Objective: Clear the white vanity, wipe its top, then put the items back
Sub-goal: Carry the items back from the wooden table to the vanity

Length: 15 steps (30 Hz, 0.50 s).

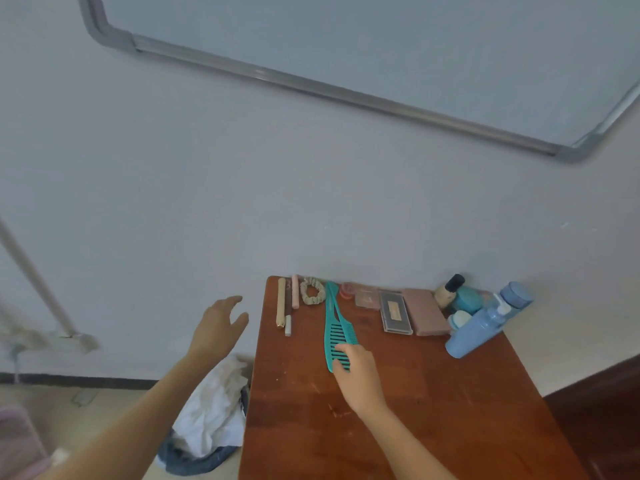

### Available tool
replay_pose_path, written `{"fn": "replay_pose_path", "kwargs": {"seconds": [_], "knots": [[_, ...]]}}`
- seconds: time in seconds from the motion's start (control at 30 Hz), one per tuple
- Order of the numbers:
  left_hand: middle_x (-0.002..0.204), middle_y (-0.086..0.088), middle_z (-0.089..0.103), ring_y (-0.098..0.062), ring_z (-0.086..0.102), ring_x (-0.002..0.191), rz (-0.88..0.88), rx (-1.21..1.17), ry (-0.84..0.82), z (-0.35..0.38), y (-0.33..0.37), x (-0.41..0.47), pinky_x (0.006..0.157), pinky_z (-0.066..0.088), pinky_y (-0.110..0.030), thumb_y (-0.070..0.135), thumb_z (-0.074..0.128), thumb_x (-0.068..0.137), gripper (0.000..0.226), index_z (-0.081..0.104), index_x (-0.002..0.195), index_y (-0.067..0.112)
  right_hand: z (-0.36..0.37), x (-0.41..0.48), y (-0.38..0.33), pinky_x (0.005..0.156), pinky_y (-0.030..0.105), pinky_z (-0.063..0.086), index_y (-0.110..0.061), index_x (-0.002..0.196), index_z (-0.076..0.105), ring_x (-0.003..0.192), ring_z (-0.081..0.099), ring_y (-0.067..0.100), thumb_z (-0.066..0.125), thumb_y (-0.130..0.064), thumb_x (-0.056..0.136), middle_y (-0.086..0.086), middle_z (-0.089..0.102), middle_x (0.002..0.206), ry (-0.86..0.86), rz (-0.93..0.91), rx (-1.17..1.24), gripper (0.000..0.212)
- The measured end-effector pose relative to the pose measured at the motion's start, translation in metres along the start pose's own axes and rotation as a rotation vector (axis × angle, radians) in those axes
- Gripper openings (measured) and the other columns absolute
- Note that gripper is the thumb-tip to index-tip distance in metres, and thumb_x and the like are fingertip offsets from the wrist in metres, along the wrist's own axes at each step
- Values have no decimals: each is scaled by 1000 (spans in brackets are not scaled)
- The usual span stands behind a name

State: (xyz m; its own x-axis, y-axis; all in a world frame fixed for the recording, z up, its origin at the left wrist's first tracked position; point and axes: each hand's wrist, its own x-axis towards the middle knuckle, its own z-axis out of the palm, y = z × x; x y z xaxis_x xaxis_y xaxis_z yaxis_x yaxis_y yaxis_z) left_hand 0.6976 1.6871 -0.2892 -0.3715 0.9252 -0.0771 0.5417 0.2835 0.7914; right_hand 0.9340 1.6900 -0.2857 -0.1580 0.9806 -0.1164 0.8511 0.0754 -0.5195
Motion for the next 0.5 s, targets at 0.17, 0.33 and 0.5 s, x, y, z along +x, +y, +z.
{"fn": "replay_pose_path", "kwargs": {"seconds": [0.17,0.33,0.5], "knots": [[139,-1,43,-17,37,127,14,81,-51,40,-7,-5,104,32,-31,27,47,93,43,41,135,17,8,19,17,107,17,28,-21,127,45,127,29,8,47,-24,95,-7,41,133,-7,-99,-95,32],[143,-1,36,-20,29,132,17,219,-15,71,3,11,107,28,-32,31,44,93,50,33,139,17,0,56,19,107,19,31,-20,129,45,129,30,8,48,-23,94,-6,42,135,-53,-169,-123,36],[146,-3,31,-22,26,133,-8,325,-34,100,24,33,106,27,-35,44,34,86,61,28,140,17,-6,100,8,101,22,35,-18,127,49,122,40,10,46,-23,94,-3,48,128,-57,-233,-88,33]]}}
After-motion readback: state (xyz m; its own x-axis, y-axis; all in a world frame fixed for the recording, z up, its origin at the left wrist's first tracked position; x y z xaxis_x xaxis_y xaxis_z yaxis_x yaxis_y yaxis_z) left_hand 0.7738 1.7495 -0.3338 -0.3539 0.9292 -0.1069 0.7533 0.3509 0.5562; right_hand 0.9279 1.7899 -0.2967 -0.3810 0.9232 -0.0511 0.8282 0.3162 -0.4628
